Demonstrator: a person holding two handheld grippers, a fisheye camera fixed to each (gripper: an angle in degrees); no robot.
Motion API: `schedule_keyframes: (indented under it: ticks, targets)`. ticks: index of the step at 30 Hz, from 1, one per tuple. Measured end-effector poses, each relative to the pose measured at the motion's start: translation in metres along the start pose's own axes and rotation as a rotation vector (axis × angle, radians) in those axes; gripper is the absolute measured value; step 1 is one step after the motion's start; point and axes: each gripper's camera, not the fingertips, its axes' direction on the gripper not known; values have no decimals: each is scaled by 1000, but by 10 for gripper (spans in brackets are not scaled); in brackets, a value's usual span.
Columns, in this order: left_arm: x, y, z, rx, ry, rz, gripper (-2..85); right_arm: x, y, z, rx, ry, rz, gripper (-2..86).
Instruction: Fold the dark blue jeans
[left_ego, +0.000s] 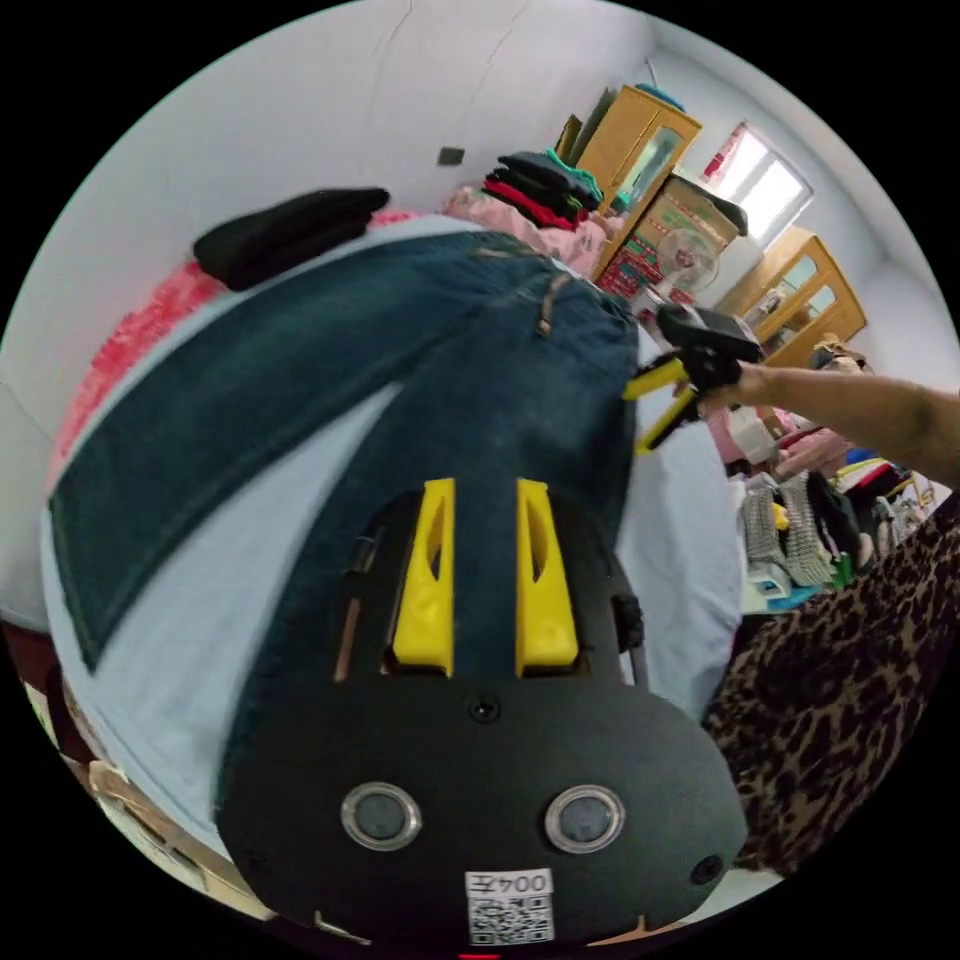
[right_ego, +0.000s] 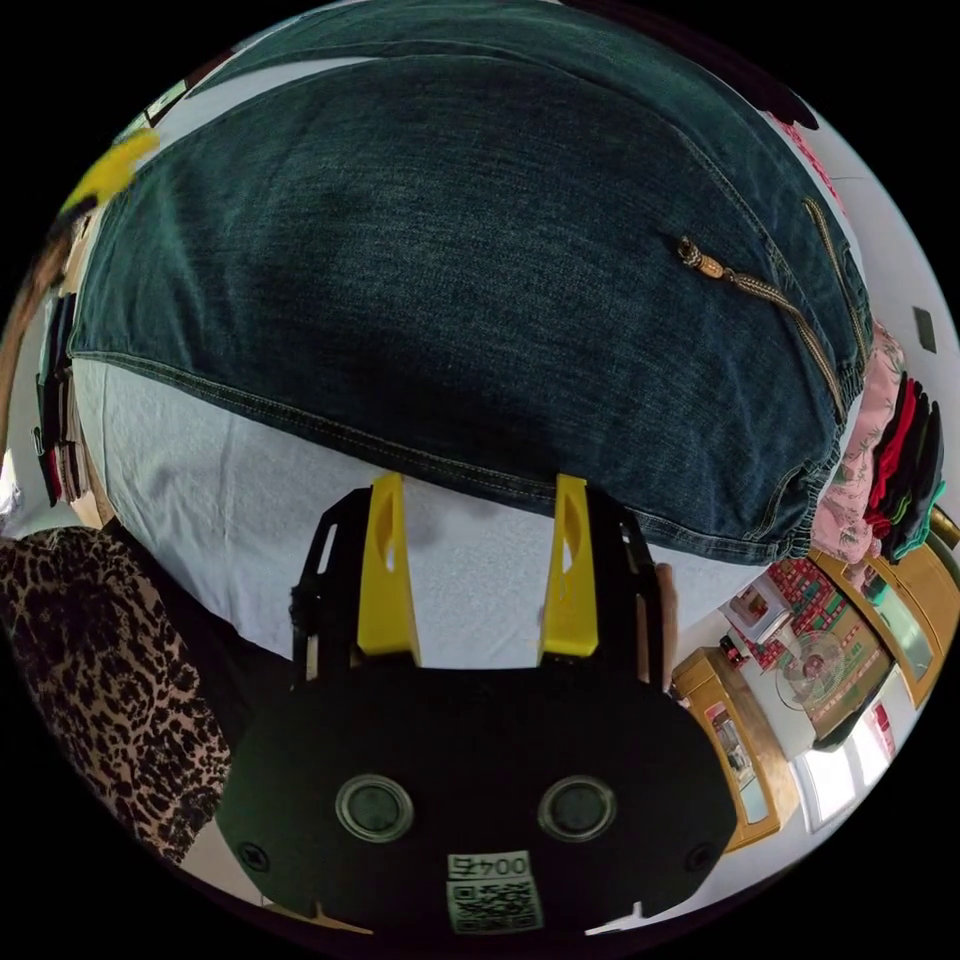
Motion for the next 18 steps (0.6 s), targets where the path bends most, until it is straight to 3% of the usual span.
schedule_keyframes:
  ticks: [4, 8, 18]
  targets:
    - [-113, -30, -63, 82, -204, 12, 126, -2, -7, -6, -9, 12, -5, 202]
    - [-204, -70, -95, 26, -319, -11, 130, -3, -7, -11, 23, 8, -2, 200]
    - [-316, -131, -104, -97, -463, -7, 143, -13, -11, -25, 77, -3, 8, 204]
